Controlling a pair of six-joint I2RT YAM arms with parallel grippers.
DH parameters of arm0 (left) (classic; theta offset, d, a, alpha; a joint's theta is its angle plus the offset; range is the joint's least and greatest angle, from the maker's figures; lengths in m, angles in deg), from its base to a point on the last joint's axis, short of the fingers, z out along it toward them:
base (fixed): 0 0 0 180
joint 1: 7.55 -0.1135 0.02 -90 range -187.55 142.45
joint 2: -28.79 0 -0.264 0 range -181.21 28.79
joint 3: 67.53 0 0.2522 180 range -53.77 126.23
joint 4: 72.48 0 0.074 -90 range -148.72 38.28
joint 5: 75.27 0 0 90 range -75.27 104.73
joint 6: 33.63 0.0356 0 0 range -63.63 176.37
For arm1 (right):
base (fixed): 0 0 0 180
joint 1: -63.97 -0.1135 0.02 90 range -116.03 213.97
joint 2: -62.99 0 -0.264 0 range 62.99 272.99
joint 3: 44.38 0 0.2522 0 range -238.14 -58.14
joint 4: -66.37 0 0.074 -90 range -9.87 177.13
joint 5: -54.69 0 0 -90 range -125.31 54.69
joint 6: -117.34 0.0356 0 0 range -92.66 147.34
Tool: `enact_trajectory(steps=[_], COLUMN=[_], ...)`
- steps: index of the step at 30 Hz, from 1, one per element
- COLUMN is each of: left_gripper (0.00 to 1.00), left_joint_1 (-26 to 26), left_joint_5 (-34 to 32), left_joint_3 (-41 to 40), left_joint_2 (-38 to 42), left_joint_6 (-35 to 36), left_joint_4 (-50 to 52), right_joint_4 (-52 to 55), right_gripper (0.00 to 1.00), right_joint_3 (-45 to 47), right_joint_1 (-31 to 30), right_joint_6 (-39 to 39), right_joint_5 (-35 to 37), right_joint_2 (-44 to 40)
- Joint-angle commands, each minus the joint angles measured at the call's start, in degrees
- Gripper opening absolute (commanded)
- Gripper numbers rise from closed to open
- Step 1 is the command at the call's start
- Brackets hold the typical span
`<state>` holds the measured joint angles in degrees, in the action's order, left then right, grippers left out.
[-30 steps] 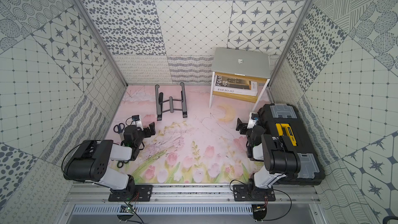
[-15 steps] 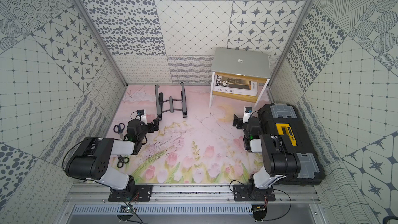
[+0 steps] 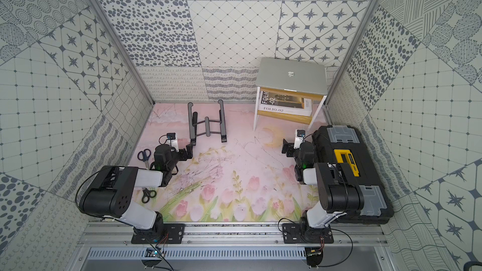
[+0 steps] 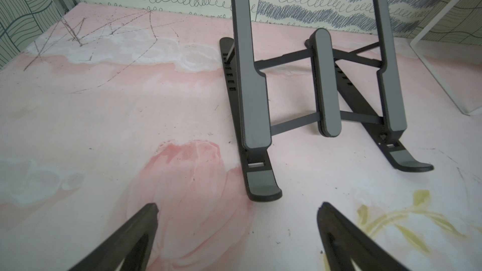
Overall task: Close the laptop lid and set it aside
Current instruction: Reset both arms
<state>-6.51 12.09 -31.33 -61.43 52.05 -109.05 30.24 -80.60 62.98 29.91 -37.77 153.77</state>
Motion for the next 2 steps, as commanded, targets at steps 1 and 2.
enact_trajectory(steps=[1,2], left_gripper=[0.99,0.99], left_joint_1=[0.1,0.2], left_joint_5=[1.5,1.5], left_joint_3=[0.5,0.5], left_joint_2=[-0.2,-0.2], left_joint_6=[0.9,0.9], left_joint_4=[0.0,0.0], right_joint_4=[-1.5,-1.6], right_gripper=[0.97,0.97], right_joint_3=[-0.5,-0.3], right_joint_1=[0.0,0.0], right_joint_6=[-0.4,-0.4], right_joint_5=[0.5,0.5], right_joint_2=[-0.6,-0.7])
